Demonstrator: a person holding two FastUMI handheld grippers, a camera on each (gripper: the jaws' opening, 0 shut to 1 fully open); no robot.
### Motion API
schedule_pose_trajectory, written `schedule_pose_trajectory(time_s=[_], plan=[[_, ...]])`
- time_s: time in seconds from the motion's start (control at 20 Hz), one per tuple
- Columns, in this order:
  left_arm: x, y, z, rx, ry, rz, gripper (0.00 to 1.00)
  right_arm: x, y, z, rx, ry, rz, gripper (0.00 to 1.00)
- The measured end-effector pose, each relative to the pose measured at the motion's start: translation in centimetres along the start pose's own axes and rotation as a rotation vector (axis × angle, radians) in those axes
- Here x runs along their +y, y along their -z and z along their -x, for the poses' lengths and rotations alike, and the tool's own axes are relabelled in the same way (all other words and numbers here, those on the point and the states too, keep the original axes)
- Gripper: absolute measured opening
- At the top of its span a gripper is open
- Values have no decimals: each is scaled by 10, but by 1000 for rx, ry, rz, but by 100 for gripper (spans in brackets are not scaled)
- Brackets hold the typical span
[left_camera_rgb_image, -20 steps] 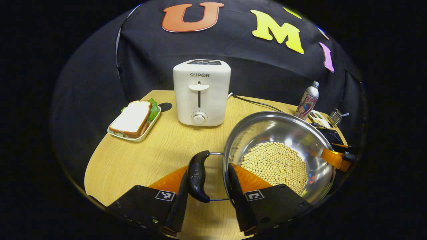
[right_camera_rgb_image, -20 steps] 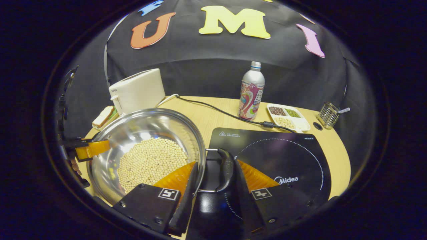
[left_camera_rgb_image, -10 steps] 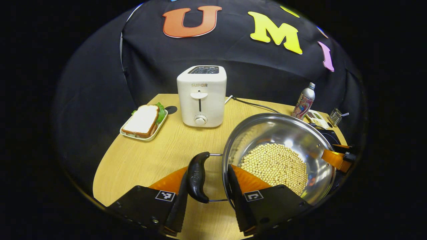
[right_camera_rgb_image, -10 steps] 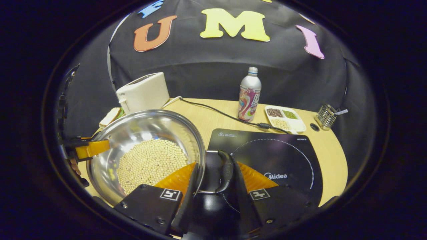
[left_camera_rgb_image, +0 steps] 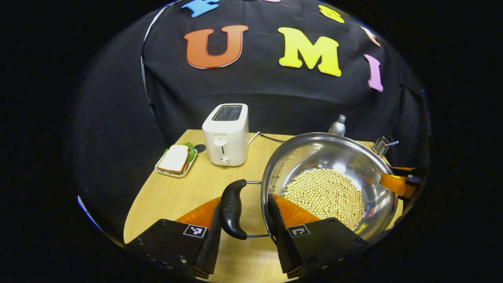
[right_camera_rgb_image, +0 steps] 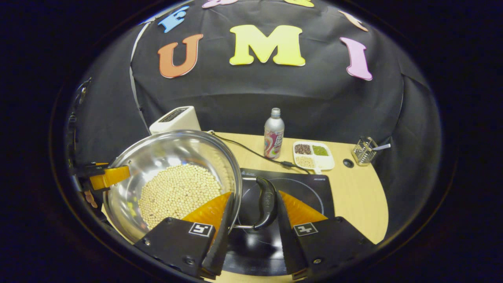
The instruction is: First push the handle of the pot to place it horizontally, then grasp the pot with both hands and set it on the induction cooktop.
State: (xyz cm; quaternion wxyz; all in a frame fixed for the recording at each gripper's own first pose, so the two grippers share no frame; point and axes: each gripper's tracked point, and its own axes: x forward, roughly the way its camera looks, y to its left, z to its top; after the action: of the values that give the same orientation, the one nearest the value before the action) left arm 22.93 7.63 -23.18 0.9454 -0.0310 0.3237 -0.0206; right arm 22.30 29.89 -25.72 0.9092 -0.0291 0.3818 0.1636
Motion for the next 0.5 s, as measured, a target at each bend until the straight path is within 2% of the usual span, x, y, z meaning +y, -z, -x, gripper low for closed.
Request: schedule_pose_trajectory(time_s=[0.05,0.1,0.15,0.25,0.5], plan=[[-8,-9,8,-11,2,-4,60,-8,-8,10,-10,2,4,58],[-17,-17,14,-23,6,-8,60,-18,-15,20,-21,7,9,61],[-26,-23,19,-31,11,-12,59,-27,-22,28,-33,14,14,58],[-47,-36,28,-42,24,-13,60,-47,-33,43,-50,27,17,61],[-98,-55,36,-68,42,-37,60,-98,-43,60,-78,43,-15,58]])
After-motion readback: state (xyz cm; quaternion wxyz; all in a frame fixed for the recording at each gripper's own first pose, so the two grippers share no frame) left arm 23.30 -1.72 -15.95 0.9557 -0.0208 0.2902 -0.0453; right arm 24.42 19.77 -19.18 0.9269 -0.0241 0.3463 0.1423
